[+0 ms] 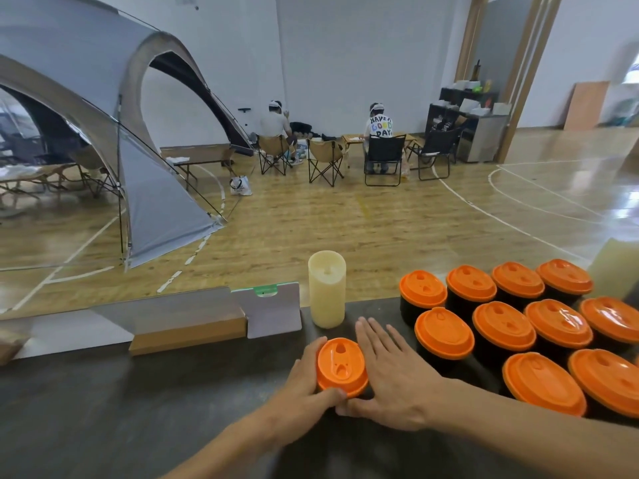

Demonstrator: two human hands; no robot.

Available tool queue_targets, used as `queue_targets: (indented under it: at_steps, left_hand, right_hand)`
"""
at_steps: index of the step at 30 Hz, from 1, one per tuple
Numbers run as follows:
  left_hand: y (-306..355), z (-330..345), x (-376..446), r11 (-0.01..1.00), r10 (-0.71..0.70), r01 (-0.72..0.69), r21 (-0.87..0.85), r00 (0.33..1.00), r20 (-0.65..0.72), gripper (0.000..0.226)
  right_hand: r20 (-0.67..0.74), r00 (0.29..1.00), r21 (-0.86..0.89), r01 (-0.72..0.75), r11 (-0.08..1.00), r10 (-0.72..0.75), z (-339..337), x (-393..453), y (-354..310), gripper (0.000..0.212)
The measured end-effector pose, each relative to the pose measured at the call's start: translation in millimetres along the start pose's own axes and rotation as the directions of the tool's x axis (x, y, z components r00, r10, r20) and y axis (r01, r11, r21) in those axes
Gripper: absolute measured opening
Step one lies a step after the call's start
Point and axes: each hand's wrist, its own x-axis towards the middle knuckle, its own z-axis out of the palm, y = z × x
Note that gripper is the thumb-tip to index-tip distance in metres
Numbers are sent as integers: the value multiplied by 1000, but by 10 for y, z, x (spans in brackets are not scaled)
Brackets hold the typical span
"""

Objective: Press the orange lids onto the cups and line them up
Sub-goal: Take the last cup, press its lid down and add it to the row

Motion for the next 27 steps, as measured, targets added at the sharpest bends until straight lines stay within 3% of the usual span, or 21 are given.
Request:
queue_targets:
  at_steps: [2,5,9,13,16,20,23,27]
  left_hand:
    - [51,39,-25,982,-47,42,-185,999,-22,90]
    - [36,56,-43,965,-63,38,-260,994,-90,75]
    - [3,-155,-38,994,23,-38,-102,990,-141,27]
    - [109,-473,239,983,92,-77,164,992,-91,12]
    - [140,-592,510,969,67,-61,238,998,-18,11]
    - [148,-613,692,982,25,-32,184,999,42,28]
    - [170,-549,648,990,38,-34,138,999,-30,32]
    - [119,-284,385,993,69,-35,109,941,-330,22]
  right_hand:
    - [6,1000,-11,1,1000,-1,21,13,17,124]
    - [26,1000,-17,9,1000,-9,19,40,41,123]
    - [65,997,21,49,999,-50,-24,53,69,124]
    - [62,995,0,74,997,-74,-48,51,90,126]
    - [70,995,-25,75,997,-74,-64,54,87,125]
    - [71,995,-48,79,996,-76,-73,50,73,124]
    - [68,995,-53,70,996,-67,-76,49,71,124]
    - [11,998,15,64,998,-64,-70,29,41,123]
